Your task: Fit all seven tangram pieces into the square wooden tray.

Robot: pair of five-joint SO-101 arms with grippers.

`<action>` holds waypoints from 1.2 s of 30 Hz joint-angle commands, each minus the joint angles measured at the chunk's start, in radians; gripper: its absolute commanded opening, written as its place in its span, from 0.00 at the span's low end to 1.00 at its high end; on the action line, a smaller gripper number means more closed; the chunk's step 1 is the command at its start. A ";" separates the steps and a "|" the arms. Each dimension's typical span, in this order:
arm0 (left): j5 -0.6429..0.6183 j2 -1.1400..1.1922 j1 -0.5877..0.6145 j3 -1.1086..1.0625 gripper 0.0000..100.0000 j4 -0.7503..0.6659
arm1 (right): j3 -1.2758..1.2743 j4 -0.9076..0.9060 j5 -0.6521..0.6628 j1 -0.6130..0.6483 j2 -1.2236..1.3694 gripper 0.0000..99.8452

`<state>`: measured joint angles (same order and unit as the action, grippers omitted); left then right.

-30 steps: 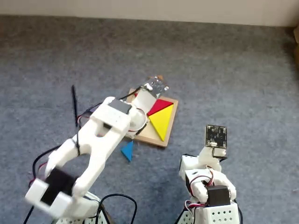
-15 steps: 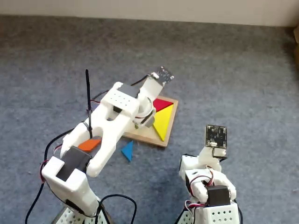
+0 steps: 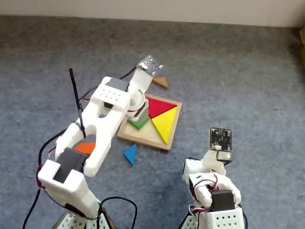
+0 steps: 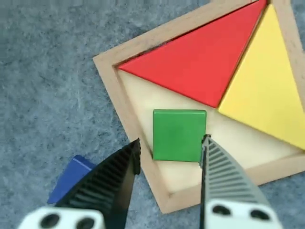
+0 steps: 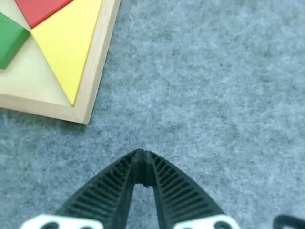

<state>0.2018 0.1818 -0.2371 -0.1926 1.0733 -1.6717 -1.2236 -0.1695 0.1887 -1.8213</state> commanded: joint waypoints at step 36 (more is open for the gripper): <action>0.044 0.108 -0.097 0.045 0.21 -0.026 | -0.119 0.022 0.008 -0.018 -0.016 0.00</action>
<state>0.2048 0.2892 -0.3015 -0.1972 1.0457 -1.6717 -1.2236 -0.1695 0.1887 -1.8213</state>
